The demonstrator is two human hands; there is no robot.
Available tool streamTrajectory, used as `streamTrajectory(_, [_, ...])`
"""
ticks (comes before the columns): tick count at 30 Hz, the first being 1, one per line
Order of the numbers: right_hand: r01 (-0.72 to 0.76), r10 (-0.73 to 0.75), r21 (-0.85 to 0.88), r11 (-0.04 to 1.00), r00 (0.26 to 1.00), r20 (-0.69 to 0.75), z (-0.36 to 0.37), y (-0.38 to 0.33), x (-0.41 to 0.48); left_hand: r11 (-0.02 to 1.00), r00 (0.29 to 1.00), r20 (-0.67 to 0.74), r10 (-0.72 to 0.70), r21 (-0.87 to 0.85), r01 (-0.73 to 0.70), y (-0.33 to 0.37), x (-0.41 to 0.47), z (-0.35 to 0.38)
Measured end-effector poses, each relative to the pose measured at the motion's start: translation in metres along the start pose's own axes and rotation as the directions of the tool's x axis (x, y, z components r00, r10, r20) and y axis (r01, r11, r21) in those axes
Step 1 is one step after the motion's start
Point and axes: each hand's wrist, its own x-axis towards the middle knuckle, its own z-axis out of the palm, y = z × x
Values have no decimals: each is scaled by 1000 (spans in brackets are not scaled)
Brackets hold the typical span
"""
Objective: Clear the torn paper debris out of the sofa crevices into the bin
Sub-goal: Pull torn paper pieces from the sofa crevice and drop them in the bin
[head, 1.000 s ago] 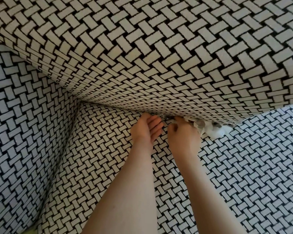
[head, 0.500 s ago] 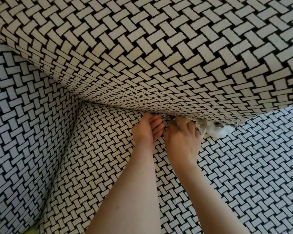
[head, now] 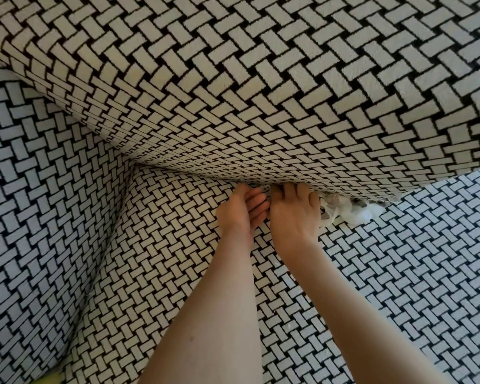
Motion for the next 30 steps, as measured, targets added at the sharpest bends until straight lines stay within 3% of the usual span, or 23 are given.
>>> streamTrajectory(3, [-3, -5, -93, 996, 997, -83, 4, -4, 3, 1000, 1000, -1, 7, 3, -7, 0, 0, 0])
streamTrajectory(6, [13, -12, 5, 1000, 992, -124, 2, -5, 4, 1000, 1000, 1, 16, 2, -16, 0, 1, 0])
streamTrajectory(11, [42, -36, 111, 993, 998, -61, 4, -8, 2, 1000, 1000, 1, 20, -11, -20, 0, -1, 0])
streamTrajectory(17, [109, -105, 32, 993, 986, -127, 11, 3, 4, 1000, 1000, 3, 20, -7, -20, -1, -1, 0])
streamTrajectory(23, [58, -58, 22, 998, 998, -23, 0, 6, -1, 1000, 999, 8, 31, 3, -31, -3, 1, -1])
streamTrajectory(26, [38, -45, 142, 989, 998, 50, 3, 14, -4, 999, 999, 16, 40, 9, -40, -3, 2, -2])
streamTrajectory(30, [-95, 114, 356, 930, 993, -31, 6, 15, -3, 999, 999, 23, 49, 10, -49, -5, 5, -2])
